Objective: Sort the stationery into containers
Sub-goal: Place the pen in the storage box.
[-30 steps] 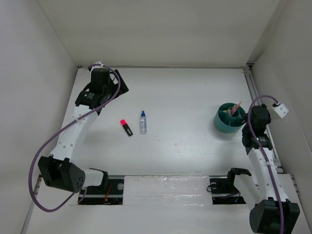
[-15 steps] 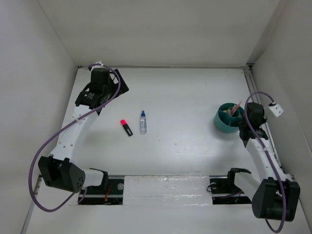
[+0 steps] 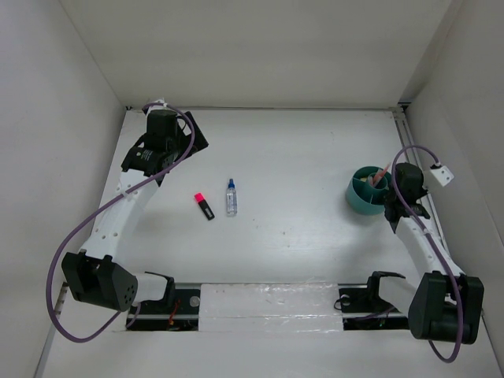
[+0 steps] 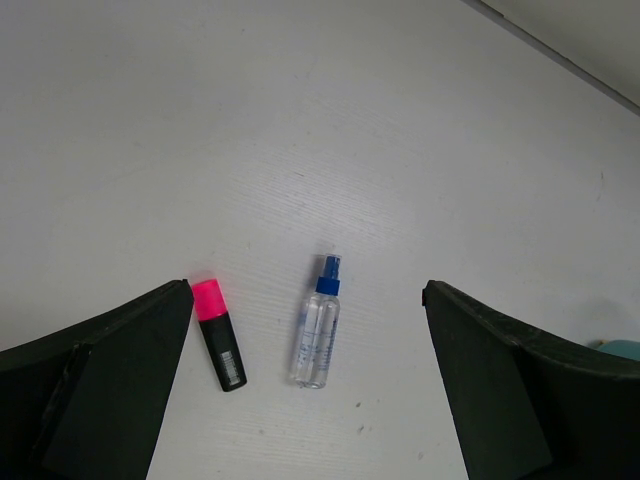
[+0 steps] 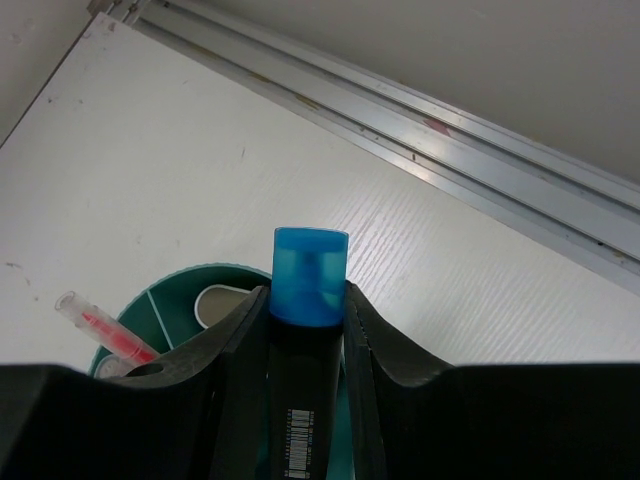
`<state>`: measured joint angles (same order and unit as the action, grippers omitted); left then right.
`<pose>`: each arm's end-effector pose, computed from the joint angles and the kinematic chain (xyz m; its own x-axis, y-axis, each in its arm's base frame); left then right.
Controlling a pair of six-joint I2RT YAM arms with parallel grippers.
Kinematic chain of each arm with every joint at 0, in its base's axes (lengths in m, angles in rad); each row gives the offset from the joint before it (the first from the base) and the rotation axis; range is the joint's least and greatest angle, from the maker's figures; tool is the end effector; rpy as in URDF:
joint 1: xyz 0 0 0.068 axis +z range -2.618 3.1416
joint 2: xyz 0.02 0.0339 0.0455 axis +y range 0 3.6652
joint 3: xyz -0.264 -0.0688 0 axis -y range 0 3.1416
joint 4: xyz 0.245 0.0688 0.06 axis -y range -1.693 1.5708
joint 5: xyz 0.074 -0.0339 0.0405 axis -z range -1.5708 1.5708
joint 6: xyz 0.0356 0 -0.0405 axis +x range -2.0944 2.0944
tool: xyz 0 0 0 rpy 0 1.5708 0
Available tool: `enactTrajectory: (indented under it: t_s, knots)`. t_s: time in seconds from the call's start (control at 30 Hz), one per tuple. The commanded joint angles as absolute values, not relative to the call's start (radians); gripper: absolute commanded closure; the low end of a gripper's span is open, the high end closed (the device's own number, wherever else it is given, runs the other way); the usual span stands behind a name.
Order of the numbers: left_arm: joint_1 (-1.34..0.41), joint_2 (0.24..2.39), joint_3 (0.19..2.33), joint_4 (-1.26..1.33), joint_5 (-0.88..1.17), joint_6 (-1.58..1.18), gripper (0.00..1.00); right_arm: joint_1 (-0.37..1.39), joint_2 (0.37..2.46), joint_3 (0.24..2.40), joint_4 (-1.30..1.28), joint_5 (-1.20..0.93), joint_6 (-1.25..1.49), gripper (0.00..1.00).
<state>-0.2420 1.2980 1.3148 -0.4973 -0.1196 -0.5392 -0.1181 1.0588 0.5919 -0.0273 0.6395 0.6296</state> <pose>0.2824 -0.0653 0.3813 -0.4545 -0.4129 -0.7893 -0.1144 0.9058 -0.4080 0.2227 -0.0478 0.2383 -0.0178 0.4779 -0.8782 0.7755 0.5611 0.2896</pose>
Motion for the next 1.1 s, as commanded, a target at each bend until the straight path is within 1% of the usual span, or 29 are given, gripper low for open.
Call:
enactTrajectory:
  t_s: [0.0, 0.53, 0.63, 0.7, 0.77, 1.07]
  knots:
    - [-0.242, 1.266, 1.301, -0.471, -0.114, -0.529, 0.00, -0.123, 1.058, 0.609, 0.057, 0.626, 0.649, 1.00]
    - [-0.242, 1.256, 1.301, -0.471, -0.114, -0.529, 0.00, -0.123, 1.089, 0.609, 0.058, 0.598, 0.649, 1.00]
    - [-0.242, 1.256, 1.301, -0.471, -0.114, -0.529, 0.00, -0.112, 1.080, 0.609, 0.058, 0.598, 0.649, 0.96]
    - [-0.242, 1.256, 1.301, -0.471, -0.114, -0.529, 0.00, -0.103, 1.080, 0.609, 0.048, 0.598, 0.649, 0.90]
    - [-0.242, 1.256, 1.301, -0.471, -0.114, -0.520, 0.00, -0.103, 1.069, 0.600, 0.038, 0.609, 0.649, 0.88]
    - [-0.242, 1.256, 1.301, -0.471, -0.124, -0.520, 0.00, -0.083, 1.060, 0.600, -0.005, 0.650, 0.670, 0.86]
